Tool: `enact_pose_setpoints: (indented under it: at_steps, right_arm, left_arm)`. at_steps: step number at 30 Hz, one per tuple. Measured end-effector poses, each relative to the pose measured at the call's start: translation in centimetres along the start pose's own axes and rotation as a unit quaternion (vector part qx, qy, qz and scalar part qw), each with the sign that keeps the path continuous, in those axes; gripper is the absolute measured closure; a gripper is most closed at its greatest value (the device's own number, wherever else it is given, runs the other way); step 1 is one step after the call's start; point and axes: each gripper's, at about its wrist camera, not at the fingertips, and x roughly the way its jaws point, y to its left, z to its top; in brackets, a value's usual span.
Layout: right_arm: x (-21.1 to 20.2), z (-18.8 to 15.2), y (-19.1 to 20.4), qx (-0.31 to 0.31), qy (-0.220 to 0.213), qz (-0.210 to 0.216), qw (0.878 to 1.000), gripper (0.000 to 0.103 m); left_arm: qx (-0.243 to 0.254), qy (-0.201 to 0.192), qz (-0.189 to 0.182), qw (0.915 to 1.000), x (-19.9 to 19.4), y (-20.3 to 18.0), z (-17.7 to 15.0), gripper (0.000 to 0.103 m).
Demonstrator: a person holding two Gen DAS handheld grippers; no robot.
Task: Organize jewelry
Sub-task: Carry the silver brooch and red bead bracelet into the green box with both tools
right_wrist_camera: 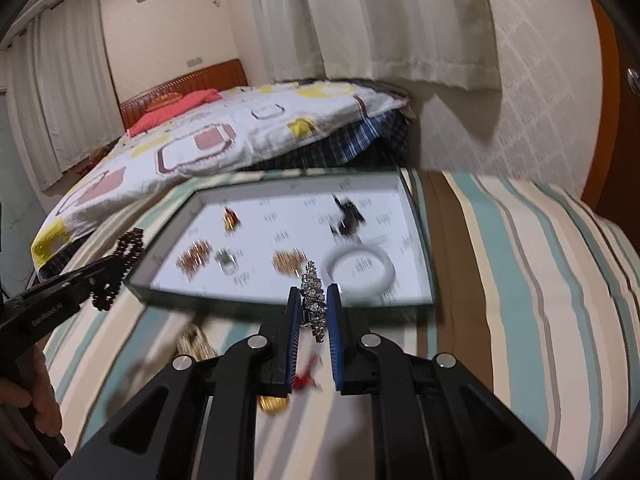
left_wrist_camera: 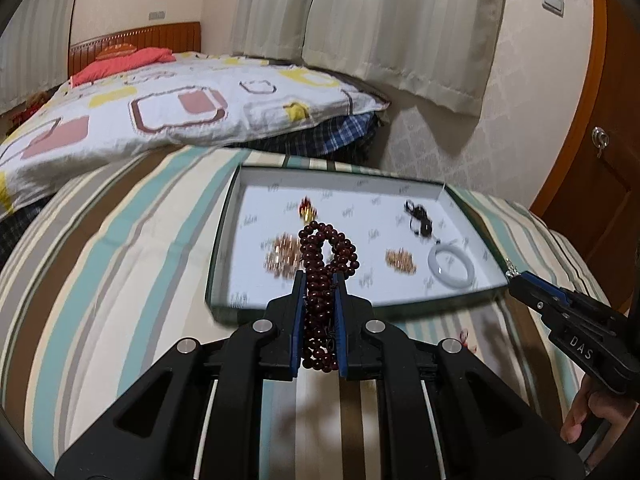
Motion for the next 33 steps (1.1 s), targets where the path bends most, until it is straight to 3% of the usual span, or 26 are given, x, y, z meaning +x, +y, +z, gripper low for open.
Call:
enact_pose_setpoints:
  at_steps: [11,21,33]
  right_arm:
    - [4.0,5.1,2.0,-0.028,-0.03,0.022,0.999,0.089]
    - [10.3,7.0,2.0,-0.026,0.004,0.018,0.999,0.089]
    - [14.5,6.8,1.5,-0.02,0.059,-0.001,0.998,0.089]
  left_arm:
    - [-0.004,-0.025,0.014,0.9996,3.8,1.1,4.7,0.09]
    - [-0.005,0.015,0.033,0.9993,10.8,2.4,6.8,0.09]
    - [-0.012,0.068,0.05,0.9964,14.8,3.6,6.6,0.09]
